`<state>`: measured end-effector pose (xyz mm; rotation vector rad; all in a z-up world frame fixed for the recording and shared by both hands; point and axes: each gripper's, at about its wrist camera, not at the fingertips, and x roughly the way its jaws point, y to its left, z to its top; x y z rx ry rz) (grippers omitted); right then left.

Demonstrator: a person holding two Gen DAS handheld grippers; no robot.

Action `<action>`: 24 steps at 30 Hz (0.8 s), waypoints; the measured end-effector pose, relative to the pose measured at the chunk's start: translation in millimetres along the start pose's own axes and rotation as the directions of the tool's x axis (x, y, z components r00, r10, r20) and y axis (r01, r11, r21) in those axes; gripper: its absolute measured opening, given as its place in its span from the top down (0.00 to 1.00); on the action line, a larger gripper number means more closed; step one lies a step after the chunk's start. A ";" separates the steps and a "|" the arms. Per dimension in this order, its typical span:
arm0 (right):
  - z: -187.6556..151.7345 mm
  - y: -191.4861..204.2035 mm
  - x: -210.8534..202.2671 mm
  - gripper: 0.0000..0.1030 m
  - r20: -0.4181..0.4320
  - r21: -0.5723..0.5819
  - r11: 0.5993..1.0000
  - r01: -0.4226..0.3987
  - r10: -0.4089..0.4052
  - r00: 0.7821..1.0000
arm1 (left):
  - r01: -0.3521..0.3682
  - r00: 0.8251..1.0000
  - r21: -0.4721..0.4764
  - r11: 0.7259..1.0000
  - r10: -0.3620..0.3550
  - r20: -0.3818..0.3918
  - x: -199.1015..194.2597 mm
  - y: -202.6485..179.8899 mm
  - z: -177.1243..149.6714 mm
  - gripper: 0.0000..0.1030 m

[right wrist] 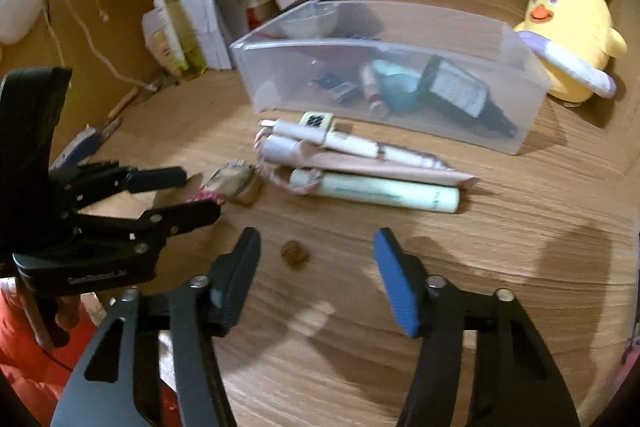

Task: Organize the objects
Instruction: 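Grasp the small brown bead with the right tool while the left tool grasps the pink hair clip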

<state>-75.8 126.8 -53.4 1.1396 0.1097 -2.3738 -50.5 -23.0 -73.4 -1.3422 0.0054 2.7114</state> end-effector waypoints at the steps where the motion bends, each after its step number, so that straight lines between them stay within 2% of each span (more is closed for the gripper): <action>1: -0.9 2.3 2.0 0.55 -0.007 -0.009 1.000 0.000 0.000 1.000 | -0.006 1.000 0.013 1.000 0.006 0.003 0.0 -1.6 -0.6 0.55; 5: -2.8 8.2 7.1 0.63 -0.023 -0.025 1.000 -0.003 0.002 1.000 | -0.005 1.000 0.038 0.999 0.004 0.018 0.8 -4.1 -0.3 0.69; 7: -3.6 9.9 8.0 0.71 -0.021 -0.029 1.000 0.002 -0.003 1.000 | -0.006 1.000 0.037 0.999 0.005 0.023 0.9 -3.2 -0.2 0.75; 13: -3.3 11.7 9.7 0.87 -0.018 -0.029 1.000 0.000 -0.001 1.000 | 0.016 1.000 -0.002 1.000 -0.016 0.027 -0.4 2.6 0.2 0.75; 17: -2.2 9.6 7.9 0.87 -0.008 -0.014 1.000 0.003 -0.003 1.000 | 0.025 0.999 -0.047 0.999 -0.023 0.042 -6.0 11.3 3.2 0.75; 24: 8.9 -8.8 -4.6 0.87 0.050 0.065 0.998 0.023 -0.027 0.998 | 0.032 0.993 -0.090 0.995 -0.021 0.118 -26.7 20.7 18.0 0.75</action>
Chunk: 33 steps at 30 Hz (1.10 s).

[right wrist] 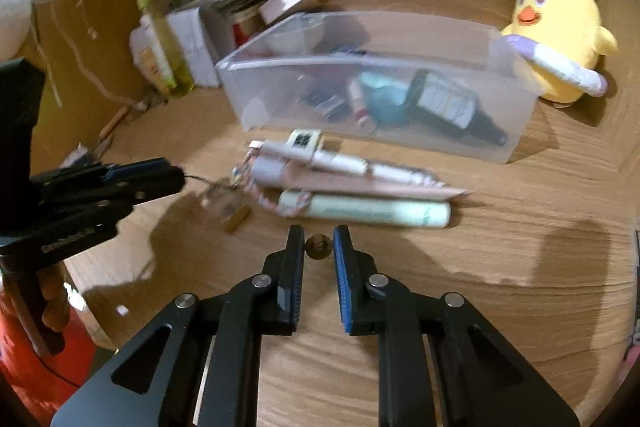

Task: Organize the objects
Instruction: 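Lower the brown bead and pink clip into the clear box and open both tools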

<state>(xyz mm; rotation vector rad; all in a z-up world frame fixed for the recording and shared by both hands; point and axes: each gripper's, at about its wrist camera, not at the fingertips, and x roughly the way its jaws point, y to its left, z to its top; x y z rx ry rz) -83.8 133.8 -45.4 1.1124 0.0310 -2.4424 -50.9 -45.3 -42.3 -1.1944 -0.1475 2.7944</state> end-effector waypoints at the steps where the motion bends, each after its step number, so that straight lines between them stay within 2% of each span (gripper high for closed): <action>1: 2.8 -3.3 -2.5 0.87 0.010 0.011 1.000 0.001 -0.001 1.000 | 0.004 1.000 -0.003 1.000 -0.004 0.011 -2.7 0.3 3.0 0.75; 17: 40.5 -28.5 -36.4 0.87 0.144 0.060 0.996 0.062 -0.070 0.987 | 0.088 0.982 -0.013 0.996 -0.085 0.169 -34.6 -14.2 53.0 0.75; 26: 65.6 -37.5 -43.7 0.87 0.206 0.050 0.997 0.066 -0.075 0.976 | 0.146 0.970 -0.035 0.989 -0.136 0.200 -29.8 -21.3 80.4 0.75; 33: 84.3 -47.2 -47.3 0.87 0.247 0.047 0.996 0.071 -0.080 0.966 | 0.148 0.965 -0.034 0.988 -0.137 0.226 -27.5 -28.3 101.6 0.75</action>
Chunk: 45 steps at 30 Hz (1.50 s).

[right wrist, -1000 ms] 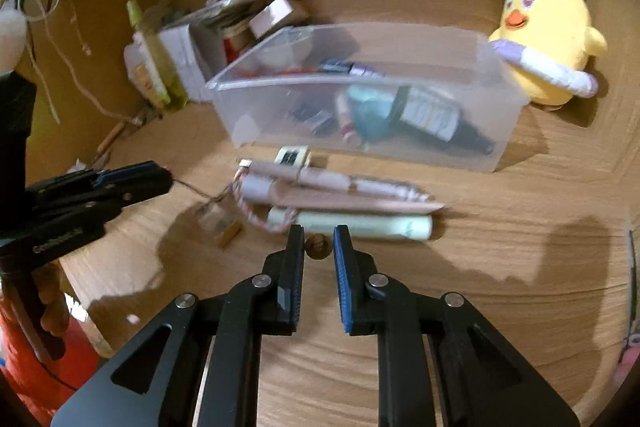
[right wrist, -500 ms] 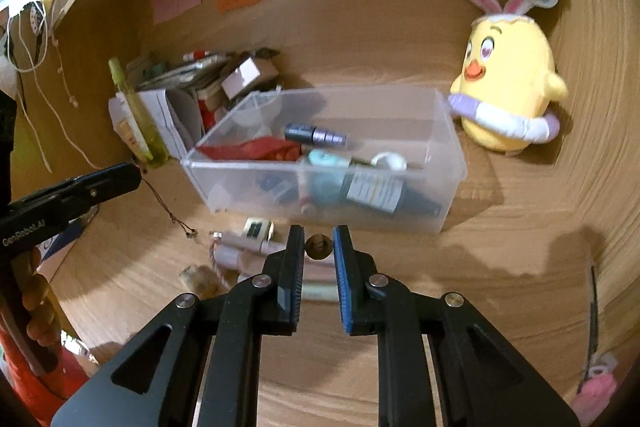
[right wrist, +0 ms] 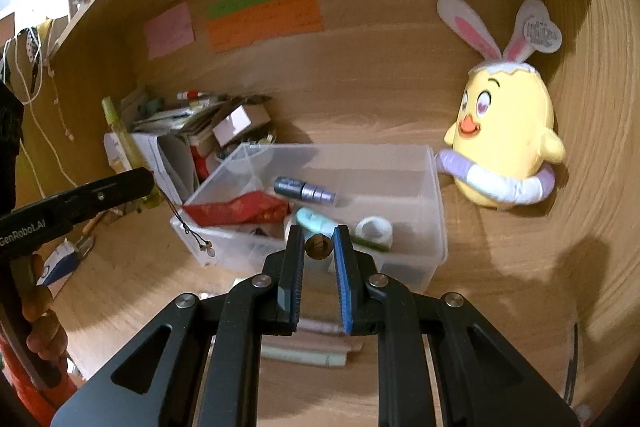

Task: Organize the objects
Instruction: 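Lower the brown bead and pink clip into the clear box and open both tools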

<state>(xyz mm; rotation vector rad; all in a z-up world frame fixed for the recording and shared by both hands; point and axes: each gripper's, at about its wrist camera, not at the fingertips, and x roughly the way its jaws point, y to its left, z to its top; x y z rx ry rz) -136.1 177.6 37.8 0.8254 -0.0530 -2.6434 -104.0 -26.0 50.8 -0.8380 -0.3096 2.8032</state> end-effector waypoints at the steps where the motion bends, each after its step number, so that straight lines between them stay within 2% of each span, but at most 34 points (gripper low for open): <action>1: 2.3 -1.7 0.4 0.87 0.004 0.001 1.000 0.001 -0.001 1.000 | 0.000 1.000 0.000 1.000 0.000 0.004 1.1 -0.9 2.7 0.75; 6: 12.7 -10.5 8.4 0.87 0.013 0.004 1.000 0.005 -0.005 1.000 | -0.009 1.000 0.011 1.000 0.008 0.012 11.0 -6.4 13.8 0.75; 10: 16.4 -18.0 21.1 0.87 -0.003 0.008 1.000 0.009 -0.009 1.000 | -0.017 1.000 0.018 1.000 0.017 -0.011 28.9 -9.4 17.8 0.75; 18: 11.5 -36.2 48.2 0.87 -0.060 0.039 0.999 0.017 -0.014 0.998 | -0.016 0.994 0.011 1.000 0.017 -0.111 75.3 -8.4 7.0 0.75; 23: 7.1 -44.1 59.1 0.87 -0.080 0.029 0.998 0.052 -0.050 0.996 | -0.012 0.985 0.002 1.000 0.012 -0.175 99.8 -8.4 -0.7 0.75; 32: 5.0 -51.3 73.0 0.87 -0.109 0.034 0.998 0.044 -0.040 0.993 | -0.044 0.974 0.076 0.996 0.060 -0.221 117.2 -18.4 -6.7 0.75; 35: 5.0 -48.7 76.7 0.87 -0.115 0.023 0.999 0.046 -0.043 0.992 | -0.032 0.975 0.077 0.997 0.048 -0.219 117.4 -19.8 -6.2 0.74; 38: 4.7 -45.4 76.7 0.77 -0.120 0.008 0.999 0.049 -0.048 0.992 | -0.019 0.973 0.062 0.998 0.032 -0.227 118.2 -19.0 -5.5 0.68; 40: 4.5 -44.0 74.2 0.61 -0.115 0.006 0.998 0.054 -0.053 0.992 | -0.020 0.974 0.059 0.998 0.033 -0.226 117.1 -18.9 -4.9 0.64; 45: 6.4 -44.0 62.8 0.48 -0.086 0.016 0.998 0.061 -0.059 0.995 | -0.032 0.979 0.049 0.998 0.041 -0.199 105.1 -18.4 -1.3 0.51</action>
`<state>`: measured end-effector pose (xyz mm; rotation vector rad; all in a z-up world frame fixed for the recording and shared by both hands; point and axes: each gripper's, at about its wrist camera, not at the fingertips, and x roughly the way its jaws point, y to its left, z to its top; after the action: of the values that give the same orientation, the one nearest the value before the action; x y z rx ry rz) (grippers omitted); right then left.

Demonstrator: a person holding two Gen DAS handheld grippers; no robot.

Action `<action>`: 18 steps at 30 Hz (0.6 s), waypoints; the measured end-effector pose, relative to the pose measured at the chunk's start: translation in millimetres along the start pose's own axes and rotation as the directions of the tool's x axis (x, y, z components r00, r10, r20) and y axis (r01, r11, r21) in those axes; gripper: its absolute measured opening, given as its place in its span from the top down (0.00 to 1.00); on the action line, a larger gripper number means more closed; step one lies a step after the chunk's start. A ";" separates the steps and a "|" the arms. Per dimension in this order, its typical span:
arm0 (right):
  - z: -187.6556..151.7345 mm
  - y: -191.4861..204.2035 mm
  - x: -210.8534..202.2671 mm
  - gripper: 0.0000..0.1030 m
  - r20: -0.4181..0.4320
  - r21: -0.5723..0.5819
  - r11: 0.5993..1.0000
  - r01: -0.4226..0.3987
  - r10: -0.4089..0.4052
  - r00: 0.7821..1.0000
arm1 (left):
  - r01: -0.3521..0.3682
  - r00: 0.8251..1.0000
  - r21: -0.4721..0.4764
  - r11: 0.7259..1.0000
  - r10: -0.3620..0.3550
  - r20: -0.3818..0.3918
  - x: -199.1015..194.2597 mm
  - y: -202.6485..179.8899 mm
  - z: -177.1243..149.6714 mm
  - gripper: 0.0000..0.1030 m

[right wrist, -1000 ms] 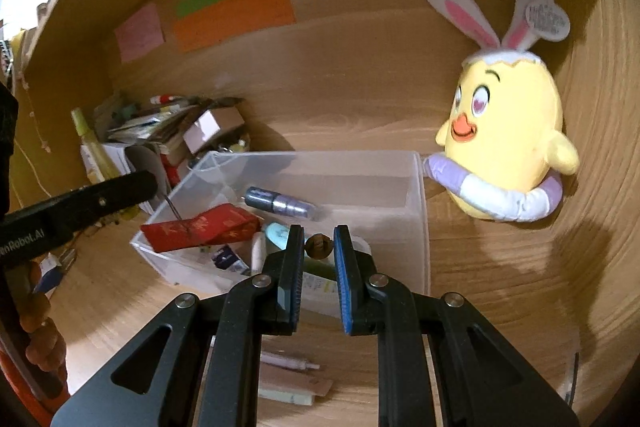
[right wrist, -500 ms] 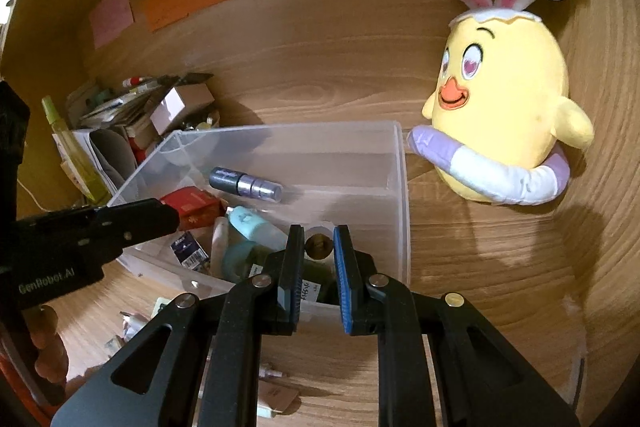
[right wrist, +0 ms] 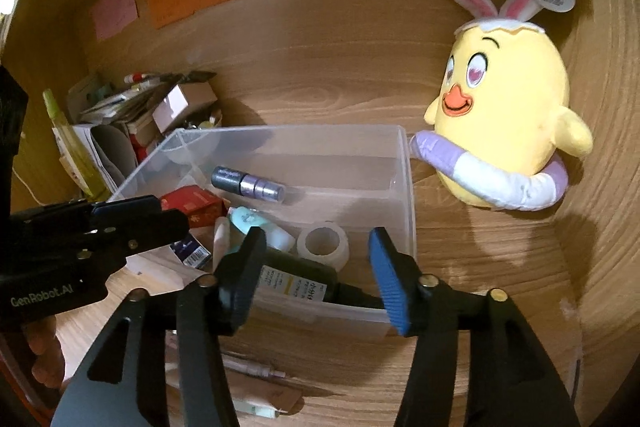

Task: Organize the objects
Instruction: 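Lower the brown bead and pink clip into the clear box and open both tools, then grasp the clear rectangular block with the left tool while the right tool grasps the mint-green tube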

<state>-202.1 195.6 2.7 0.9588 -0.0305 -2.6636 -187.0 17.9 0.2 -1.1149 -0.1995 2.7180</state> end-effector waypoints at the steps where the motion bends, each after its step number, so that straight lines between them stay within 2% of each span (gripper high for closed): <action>1: 0.6 0.3 -1.6 0.46 0.003 0.002 1.000 -0.002 0.002 1.000 | -0.003 1.000 -0.003 1.000 0.003 0.007 -2.7 0.7 0.2 0.46; 2: 0.8 0.7 -4.3 0.45 0.008 0.003 1.000 -0.003 0.003 1.000 | -0.007 1.000 -0.008 1.000 0.007 0.017 -7.1 1.4 0.2 0.42; 8: -0.9 4.0 -20.4 0.31 0.030 0.011 1.000 -0.010 0.010 1.000 | -0.037 0.998 -0.016 0.999 0.038 0.058 -31.1 5.0 -2.5 0.32; 14: -7.7 8.6 -36.4 0.23 0.044 0.025 0.999 -0.022 0.021 0.999 | -0.069 0.994 -0.026 0.997 0.071 0.084 -54.1 10.4 -14.5 0.30; 18: -15.3 11.2 -44.7 0.21 0.041 0.039 0.998 -0.047 0.045 0.998 | -0.097 0.992 -0.037 0.995 0.100 0.072 -63.5 18.7 -28.9 0.30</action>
<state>-156.9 199.4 19.9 0.9061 -0.1143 -2.6490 -124.8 -13.5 19.2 -1.0614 -0.2062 2.8554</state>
